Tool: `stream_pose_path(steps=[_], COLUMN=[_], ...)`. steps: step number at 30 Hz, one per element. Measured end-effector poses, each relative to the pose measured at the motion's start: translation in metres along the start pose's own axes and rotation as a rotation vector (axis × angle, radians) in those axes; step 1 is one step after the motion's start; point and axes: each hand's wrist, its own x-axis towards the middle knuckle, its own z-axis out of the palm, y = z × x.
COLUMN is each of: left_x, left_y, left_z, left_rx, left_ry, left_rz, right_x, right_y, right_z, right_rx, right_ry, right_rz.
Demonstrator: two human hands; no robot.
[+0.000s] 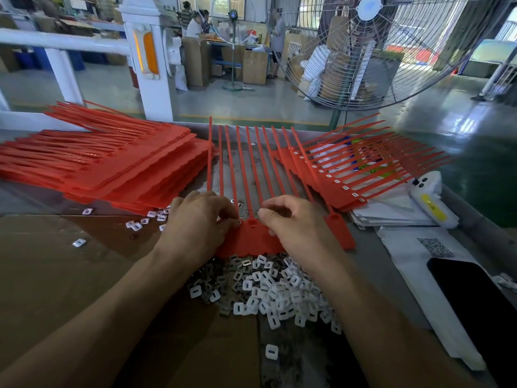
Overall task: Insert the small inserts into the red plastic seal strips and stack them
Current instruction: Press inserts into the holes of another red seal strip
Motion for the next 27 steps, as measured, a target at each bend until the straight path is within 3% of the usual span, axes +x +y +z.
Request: stream_pose_path(steps=[10, 19, 27], left_x=[-0.009, -0.014, -0.016], left_y=[-0.002, 0.000, 0.003], left_z=[-0.011, -0.019, -0.017], left_rx=[0.013, 0.007, -0.068], left_ry=[-0.073, -0.068, -0.048], left_rz=[0.050, 0.111, 0.115], right_x=[-0.004, -0.008, -0.010], right_y=[0.001, -0.004, -0.005], right_z=[-0.004, -0.008, -0.004], right_rx=[-0.086, -0.424, -0.522], right_ry=[-0.043, -0.373, -0.359], right_rz=[-0.037, -0.225, -0.303])
